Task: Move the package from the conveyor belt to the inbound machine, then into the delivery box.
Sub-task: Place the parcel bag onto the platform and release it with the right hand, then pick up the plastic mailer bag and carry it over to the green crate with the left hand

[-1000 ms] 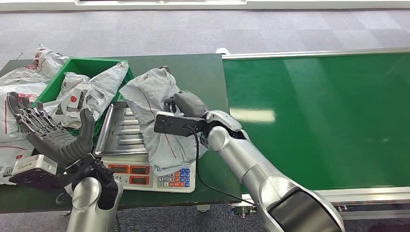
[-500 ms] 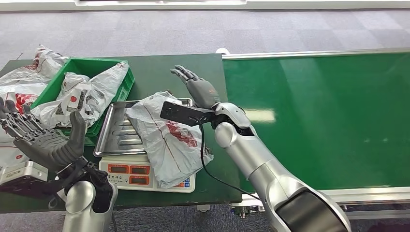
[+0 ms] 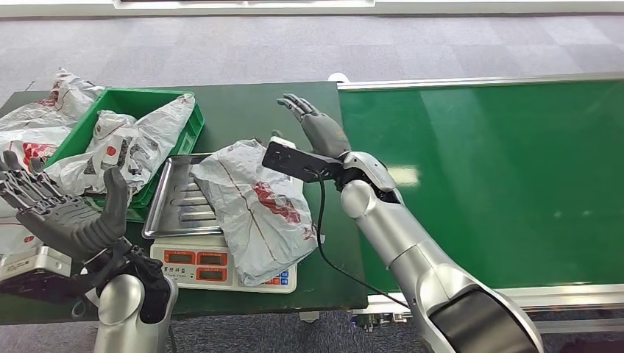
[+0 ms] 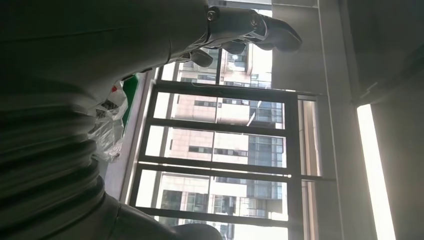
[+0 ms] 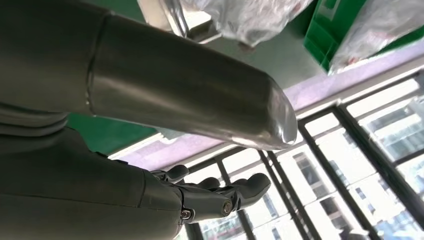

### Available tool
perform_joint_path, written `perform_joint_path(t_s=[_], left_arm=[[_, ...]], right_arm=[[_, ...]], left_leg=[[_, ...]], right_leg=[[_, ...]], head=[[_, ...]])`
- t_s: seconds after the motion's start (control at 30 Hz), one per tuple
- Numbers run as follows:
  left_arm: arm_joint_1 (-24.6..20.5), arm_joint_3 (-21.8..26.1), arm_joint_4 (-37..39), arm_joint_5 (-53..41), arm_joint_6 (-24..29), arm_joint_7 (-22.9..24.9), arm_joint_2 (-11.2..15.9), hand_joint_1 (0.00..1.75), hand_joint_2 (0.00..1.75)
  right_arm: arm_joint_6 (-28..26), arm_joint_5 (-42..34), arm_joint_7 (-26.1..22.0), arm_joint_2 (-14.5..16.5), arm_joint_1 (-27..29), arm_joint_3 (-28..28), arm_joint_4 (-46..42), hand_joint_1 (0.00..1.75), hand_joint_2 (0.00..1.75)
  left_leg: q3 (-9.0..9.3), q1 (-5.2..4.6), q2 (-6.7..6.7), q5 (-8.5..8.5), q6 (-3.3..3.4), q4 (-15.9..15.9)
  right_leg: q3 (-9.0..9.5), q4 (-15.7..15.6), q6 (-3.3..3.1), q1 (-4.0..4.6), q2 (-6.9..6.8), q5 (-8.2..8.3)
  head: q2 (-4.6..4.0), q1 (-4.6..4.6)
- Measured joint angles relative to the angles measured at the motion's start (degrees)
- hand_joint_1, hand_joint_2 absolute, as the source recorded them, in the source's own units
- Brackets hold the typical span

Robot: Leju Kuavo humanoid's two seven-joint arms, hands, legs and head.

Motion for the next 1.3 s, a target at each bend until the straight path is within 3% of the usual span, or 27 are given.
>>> perform_joint_path(t_s=[0.07,0.13,0.17,0.23,0.37,0.5,0.67,0.87,1.3], left_arm=[[-0.1,-0.4,0.4,-3.1,0.2,0.6,0.3,0.00,1.75],[-0.6,-1.4,2.6,-9.9,-1.9,2.8,0.7,0.00,1.75],[-1.3,-2.2,4.5,-14.1,-4.0,4.4,0.9,0.00,1.75],[-3.6,-4.1,9.5,-22.1,-8.5,7.5,1.2,0.00,1.75],[-8.9,-8.6,20.9,-33.4,-14.8,11.1,1.8,0.00,1.75],[-14.5,-14.5,31.4,-42.8,-22.8,14.6,2.4,0.00,1.75],[-20.3,-20.4,44.0,-49.4,-28.9,17.4,2.5,0.00,1.75],[-25.1,-25.0,54.9,-52.9,-31.3,19.8,1.9,0.00,1.75],[-27.4,-26.6,59.9,-53.0,-31.4,20.0,1.3,0.00,1.75]], right_arm=[[-11.9,3.4,0.2,-0.1,1.6,-1.7,-3.1,0.00,0.87],[-27.2,6.3,-3.3,0.6,5.7,-5.9,-11.9,0.00,1.75],[-32.6,6.0,-6.6,1.2,8.6,-9.1,-19.2,0.00,1.75],[-37.4,3.1,-12.4,2.6,14.5,-15.7,-37.1,0.00,1.75],[-36.3,2.8,-15.0,4.2,24.0,-21.2,-69.0,0.00,1.75],[-35.8,5.2,-15.3,4.7,28.5,-21.2,-86.8,0.00,1.75],[-35.6,4.4,-15.1,4.6,29.2,-21.7,-94.3,0.00,1.75],[-35.5,4.1,-15.1,4.5,29.6,-22.6,-97.1,0.00,1.75],[-35.5,4.1,-15.1,4.4,29.7,-23.0,-98.2,0.00,1.75]], left_leg=[[0.02,-0.02,-0.06,0.00,0.00,0.0],[0.02,-0.08,-0.22,0.00,0.00,0.0],[-0.03,-0.12,-0.39,0.01,0.01,0.0],[-0.14,-0.17,-0.79,0.02,0.04,0.1],[-0.13,-0.23,-0.58,-0.14,0.19,0.0],[-0.04,-0.26,-0.17,-0.22,0.23,0.0],[0.08,-0.26,0.16,-0.19,0.23,0.0],[0.11,-0.20,0.16,-0.13,0.18,0.0],[0.10,-0.16,0.15,-0.13,0.18,0.0]], right_leg=[[0.00,0.0,0.00,0.04,-0.05,0.00],[-0.02,0.0,0.00,0.10,-0.20,-0.01],[-0.02,0.0,0.01,0.12,-0.37,-0.03],[0.01,0.0,0.01,0.10,-0.79,-0.12],[0.04,0.0,0.02,-0.09,-0.68,-0.18],[0.04,-0.1,0.06,-0.18,-0.29,-0.16],[0.05,-0.1,0.14,-0.24,0.02,-0.05],[0.06,-0.1,0.10,-0.18,0.02,-0.01],[0.07,0.0,0.10,-0.14,0.02,-0.02]], head=[[0.00,0.00],[0.00,-0.01],[0.00,-0.01],[0.00,0.01],[0.00,0.01],[0.00,0.02],[0.00,0.01],[0.00,0.01],[0.00,0.01]])
